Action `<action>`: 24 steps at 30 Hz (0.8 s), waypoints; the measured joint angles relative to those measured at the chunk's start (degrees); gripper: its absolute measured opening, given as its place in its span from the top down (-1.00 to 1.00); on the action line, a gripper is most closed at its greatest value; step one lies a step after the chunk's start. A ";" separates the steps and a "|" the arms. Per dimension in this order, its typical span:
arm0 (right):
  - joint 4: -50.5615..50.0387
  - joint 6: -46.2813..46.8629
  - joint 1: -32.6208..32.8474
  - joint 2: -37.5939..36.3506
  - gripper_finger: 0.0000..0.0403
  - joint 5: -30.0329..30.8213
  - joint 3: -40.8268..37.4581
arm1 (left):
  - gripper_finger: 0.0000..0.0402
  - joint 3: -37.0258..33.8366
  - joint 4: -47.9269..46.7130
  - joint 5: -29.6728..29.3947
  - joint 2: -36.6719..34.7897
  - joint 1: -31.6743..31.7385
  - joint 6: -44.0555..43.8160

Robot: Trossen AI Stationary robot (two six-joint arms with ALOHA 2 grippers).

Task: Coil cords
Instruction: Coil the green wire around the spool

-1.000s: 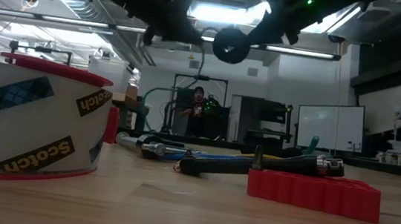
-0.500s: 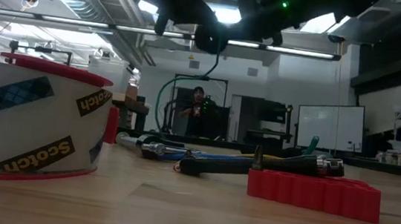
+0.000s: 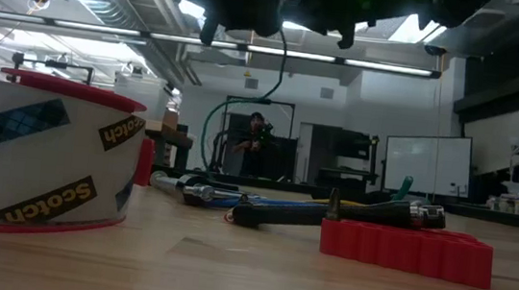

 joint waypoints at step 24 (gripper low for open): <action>-12.88 -2.16 -0.04 -11.16 1.00 -4.38 0.13 | 0.83 -0.39 -10.15 -3.02 0.29 -0.02 10.82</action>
